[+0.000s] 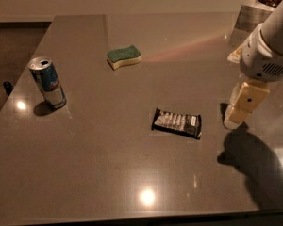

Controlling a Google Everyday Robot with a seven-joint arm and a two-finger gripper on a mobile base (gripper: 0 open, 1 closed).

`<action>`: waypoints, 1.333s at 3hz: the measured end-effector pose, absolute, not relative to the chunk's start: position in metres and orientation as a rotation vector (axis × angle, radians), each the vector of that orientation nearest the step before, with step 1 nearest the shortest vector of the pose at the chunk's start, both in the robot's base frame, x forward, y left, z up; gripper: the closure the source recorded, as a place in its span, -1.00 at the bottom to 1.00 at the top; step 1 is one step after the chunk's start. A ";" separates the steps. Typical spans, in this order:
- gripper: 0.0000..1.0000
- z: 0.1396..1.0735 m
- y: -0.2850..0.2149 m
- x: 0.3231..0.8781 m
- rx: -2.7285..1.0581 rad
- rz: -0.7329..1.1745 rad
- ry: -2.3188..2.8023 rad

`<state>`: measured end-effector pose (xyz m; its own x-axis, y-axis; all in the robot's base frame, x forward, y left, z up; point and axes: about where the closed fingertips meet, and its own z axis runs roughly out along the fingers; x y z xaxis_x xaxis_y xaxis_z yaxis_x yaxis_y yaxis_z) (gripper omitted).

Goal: Move rxbar chocolate near sponge

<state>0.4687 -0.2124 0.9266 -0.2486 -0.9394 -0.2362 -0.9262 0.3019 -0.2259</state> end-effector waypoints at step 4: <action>-1.00 0.842 -0.134 0.472 -1.984 0.044 2.130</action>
Offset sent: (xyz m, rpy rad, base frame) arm -0.0038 0.0568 -0.0941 -0.0289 0.1214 0.1769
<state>0.4717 -0.1344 0.8415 -0.0566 -0.9807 -0.1874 -0.9875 0.0826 -0.1340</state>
